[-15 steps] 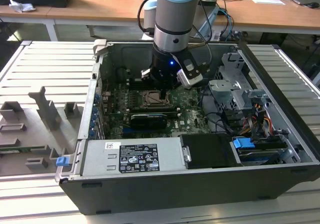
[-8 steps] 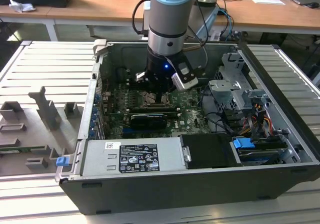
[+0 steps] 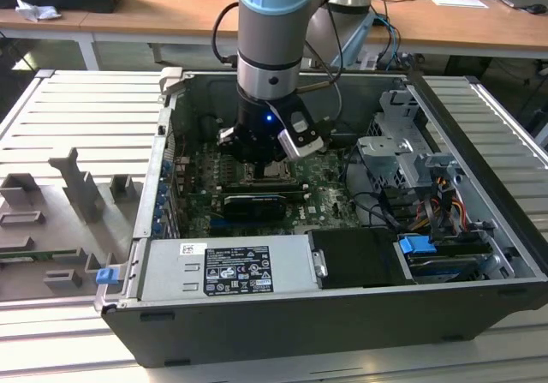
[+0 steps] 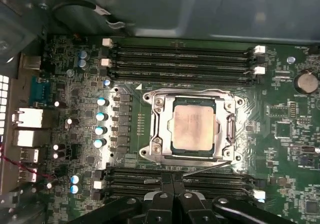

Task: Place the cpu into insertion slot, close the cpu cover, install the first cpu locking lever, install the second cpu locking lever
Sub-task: 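Install the second cpu locking lever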

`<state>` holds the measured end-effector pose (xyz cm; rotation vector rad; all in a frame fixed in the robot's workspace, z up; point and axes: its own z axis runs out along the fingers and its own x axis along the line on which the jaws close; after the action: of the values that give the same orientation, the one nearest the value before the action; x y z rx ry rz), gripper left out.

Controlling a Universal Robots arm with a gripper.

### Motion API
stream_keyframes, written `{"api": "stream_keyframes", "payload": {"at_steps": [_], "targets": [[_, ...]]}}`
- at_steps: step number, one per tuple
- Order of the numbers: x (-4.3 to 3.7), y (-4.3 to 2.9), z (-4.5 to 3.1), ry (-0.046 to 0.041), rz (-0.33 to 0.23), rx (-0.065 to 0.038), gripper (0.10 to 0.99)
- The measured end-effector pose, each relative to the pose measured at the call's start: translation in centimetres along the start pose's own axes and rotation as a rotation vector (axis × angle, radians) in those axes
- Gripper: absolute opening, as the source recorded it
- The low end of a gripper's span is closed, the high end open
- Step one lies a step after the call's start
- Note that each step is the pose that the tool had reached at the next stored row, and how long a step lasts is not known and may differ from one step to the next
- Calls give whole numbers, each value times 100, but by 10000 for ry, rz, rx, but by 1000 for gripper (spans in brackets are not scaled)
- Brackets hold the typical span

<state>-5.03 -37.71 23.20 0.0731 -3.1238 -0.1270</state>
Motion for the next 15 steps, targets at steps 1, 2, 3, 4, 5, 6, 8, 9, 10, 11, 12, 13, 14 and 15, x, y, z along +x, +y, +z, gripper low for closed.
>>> {"api": "stream_keyframes", "payload": {"at_steps": [1, 2, 3, 4, 5, 6, 8, 9, 10, 11, 12, 13, 14, 15], "targets": [[6, -1, 17, 0, 0, 0, 106], [13, -2, 36, -1, -1, -1, 106], [19, -4, 53, -1, -2, -4, 106], [32, -7, 69, -7, -5, -134, 106], [41, -9, 71, -16, -6, -227, 106], [55, -14, 72, -25, -7, -304, 106], [84, -28, 73, -42, -11, -465, 106], [91, -34, 75, -45, -13, -509, 106], [98, -47, 79, -50, -25, -640, 106], [99, -52, 84, -51, -50, -710, 106], [99, -57, 89, -46, -104, -744, 106], [104, -71, 106, -28, -301, -856, 106], [109, -89, 109, -32, -314, -923, 106], [124, -100, 109, -35, -313, -974, 106]]}}
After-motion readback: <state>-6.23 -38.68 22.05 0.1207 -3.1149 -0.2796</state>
